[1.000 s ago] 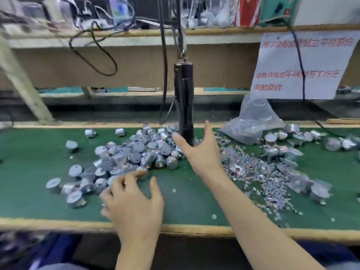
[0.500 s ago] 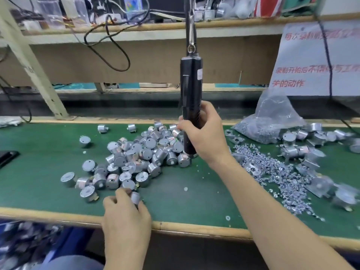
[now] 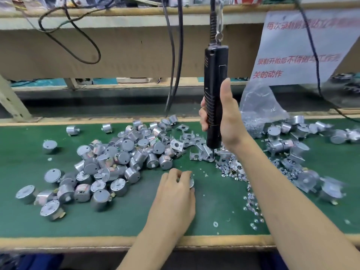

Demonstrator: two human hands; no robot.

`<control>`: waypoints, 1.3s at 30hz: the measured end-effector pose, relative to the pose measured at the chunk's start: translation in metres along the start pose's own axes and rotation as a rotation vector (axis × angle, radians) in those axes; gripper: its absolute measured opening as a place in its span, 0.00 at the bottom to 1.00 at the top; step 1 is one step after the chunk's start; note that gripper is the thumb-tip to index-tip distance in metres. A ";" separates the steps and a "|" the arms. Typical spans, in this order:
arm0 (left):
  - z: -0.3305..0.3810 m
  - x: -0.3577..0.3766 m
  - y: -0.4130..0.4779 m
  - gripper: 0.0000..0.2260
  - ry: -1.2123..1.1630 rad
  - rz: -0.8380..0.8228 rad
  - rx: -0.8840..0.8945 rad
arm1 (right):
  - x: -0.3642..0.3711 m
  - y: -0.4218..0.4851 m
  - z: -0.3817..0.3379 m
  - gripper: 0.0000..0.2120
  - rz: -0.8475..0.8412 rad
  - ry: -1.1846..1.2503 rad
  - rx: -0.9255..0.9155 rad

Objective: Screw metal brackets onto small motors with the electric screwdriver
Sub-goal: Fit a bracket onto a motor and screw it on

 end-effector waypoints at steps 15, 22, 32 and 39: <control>-0.020 0.013 0.001 0.16 0.034 0.121 -0.112 | -0.014 -0.012 0.027 0.38 -0.289 0.119 0.109; -0.022 0.011 -0.003 0.15 0.018 0.107 -0.121 | -0.018 -0.011 0.026 0.40 -0.287 0.142 0.115; -0.021 0.011 -0.002 0.15 0.001 0.079 -0.142 | -0.016 -0.012 0.027 0.41 -0.247 0.089 0.106; -0.020 0.010 -0.002 0.14 -0.013 0.075 -0.147 | -0.014 -0.013 0.026 0.40 -0.284 0.140 0.084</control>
Point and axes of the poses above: each hand's wrist, its own y-axis towards the middle knuckle, its own x-axis out of the palm, z = x × y, the point moved 5 cm from there along y, towards the middle knuckle, and after that the axes turned 9 degrees about x, right-handed, at the moved point
